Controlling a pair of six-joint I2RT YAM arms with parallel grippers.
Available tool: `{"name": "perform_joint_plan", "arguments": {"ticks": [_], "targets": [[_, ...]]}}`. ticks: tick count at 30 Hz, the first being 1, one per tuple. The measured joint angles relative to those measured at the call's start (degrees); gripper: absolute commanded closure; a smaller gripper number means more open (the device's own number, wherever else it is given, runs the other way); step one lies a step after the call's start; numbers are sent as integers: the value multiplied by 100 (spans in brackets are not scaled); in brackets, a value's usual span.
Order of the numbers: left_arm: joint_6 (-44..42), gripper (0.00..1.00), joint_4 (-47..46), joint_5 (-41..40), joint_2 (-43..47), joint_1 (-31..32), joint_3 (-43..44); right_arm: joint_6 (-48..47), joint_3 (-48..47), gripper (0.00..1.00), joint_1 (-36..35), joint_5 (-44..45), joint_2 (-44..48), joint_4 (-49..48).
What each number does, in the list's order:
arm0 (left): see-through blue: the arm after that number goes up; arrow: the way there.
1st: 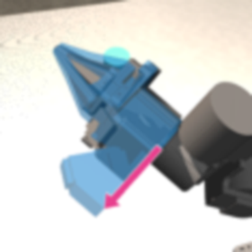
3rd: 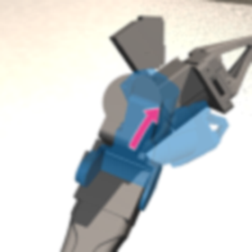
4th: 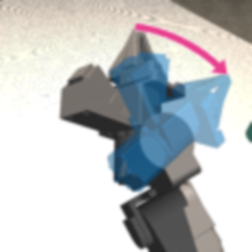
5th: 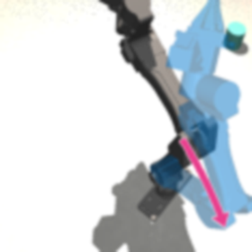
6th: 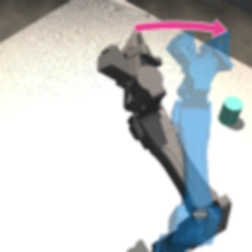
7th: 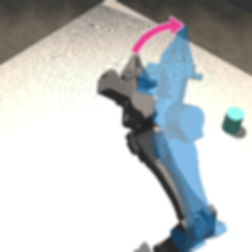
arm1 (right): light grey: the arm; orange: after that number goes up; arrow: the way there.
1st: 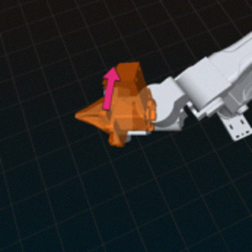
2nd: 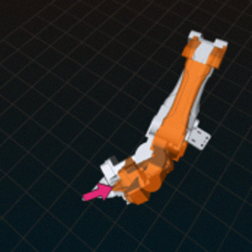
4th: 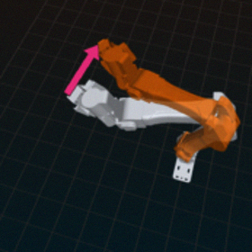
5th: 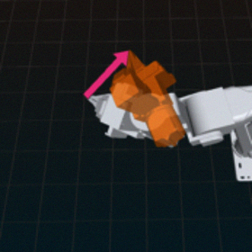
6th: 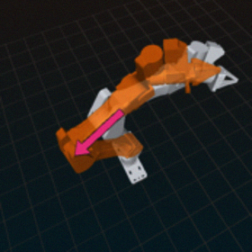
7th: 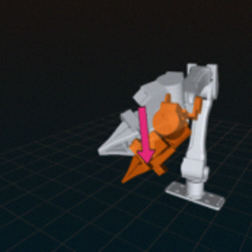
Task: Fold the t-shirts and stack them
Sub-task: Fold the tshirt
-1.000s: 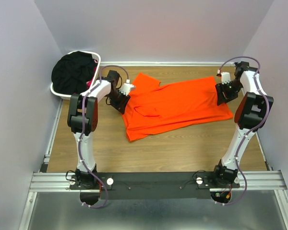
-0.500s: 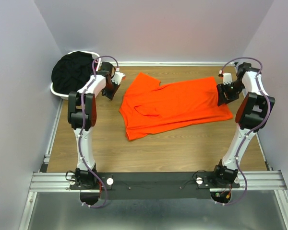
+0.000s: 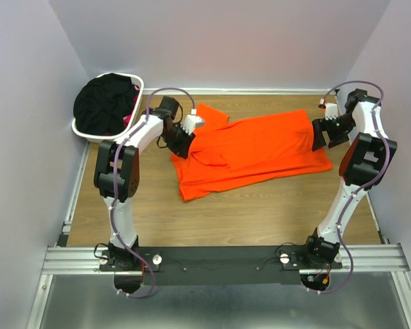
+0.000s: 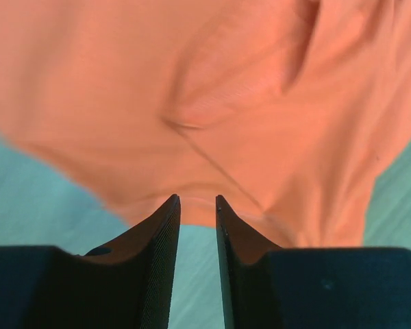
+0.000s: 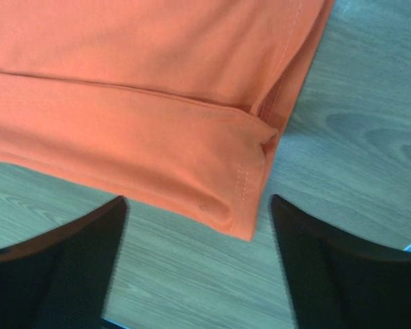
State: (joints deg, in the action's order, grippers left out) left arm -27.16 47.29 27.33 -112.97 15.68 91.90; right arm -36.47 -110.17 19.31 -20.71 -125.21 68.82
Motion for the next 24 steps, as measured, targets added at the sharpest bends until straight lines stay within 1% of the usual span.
{"name": "perform_joint_plan", "arguments": {"ticks": [5,11,14,16,17,18,19,22,23,24], "targets": [[70,62,70,7,-470,46,-476,-17,-35,0,-7,-44,0,44],[205,62,66,-385,-542,-46,-404,-59,-35,0,-7,-44,0,85],[249,62,107,-682,-756,-186,-33,-76,-26,0,-7,-44,0,90],[251,62,105,-999,-1014,-356,413,-96,9,0,-7,-44,0,96],[240,59,87,-1095,-1082,-409,522,-105,24,0,-7,-44,0,96],[199,59,33,-1397,-1349,-595,966,-109,33,0,-7,-44,0,109],[190,57,2,-1467,-1392,-629,1027,-109,35,0,-7,-48,0,114],[57,53,186,-1530,-1639,-787,1563,-111,33,1,-7,-92,0,122],[11,52,234,-1508,-1650,-813,1670,-120,31,3,-7,-114,0,140],[-31,51,284,-1478,-1650,-822,1742,-153,31,3,-7,-149,0,162]]}}
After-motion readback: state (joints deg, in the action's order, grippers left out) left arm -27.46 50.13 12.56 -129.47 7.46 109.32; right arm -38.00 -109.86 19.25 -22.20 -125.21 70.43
